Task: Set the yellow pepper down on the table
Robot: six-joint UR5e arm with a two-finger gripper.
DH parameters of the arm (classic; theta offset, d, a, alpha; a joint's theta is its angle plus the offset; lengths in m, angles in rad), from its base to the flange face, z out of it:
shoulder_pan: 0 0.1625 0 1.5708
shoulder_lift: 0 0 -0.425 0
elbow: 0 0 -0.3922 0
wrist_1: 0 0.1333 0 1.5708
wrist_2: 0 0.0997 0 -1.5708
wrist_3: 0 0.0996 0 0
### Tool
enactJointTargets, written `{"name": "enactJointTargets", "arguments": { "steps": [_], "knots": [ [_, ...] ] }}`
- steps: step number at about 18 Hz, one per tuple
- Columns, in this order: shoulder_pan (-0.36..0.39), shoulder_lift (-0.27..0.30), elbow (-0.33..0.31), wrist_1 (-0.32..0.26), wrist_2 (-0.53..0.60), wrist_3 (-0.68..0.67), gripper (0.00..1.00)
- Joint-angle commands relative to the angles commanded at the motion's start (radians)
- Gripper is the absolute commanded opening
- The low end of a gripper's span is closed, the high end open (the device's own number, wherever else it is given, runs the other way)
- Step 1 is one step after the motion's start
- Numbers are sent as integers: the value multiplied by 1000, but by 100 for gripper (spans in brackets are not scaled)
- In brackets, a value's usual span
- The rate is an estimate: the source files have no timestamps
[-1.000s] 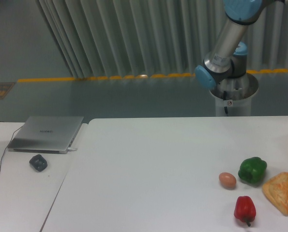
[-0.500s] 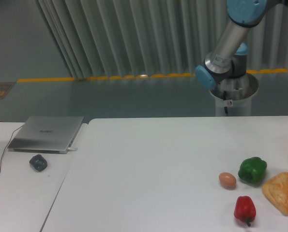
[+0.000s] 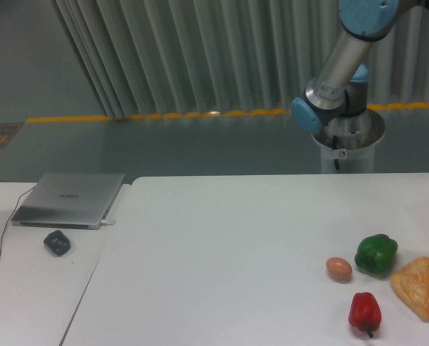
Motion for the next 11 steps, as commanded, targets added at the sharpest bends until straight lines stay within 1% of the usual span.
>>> {"name": "enactJointTargets", "arguments": {
  "steps": [5, 8, 11],
  "knots": [
    [-6, 20, -8, 0, 41, -45, 100],
    [-6, 12, -20, 2, 48, -46, 100],
    [-8, -9, -20, 41, 57, -63, 100]
  ]
}}
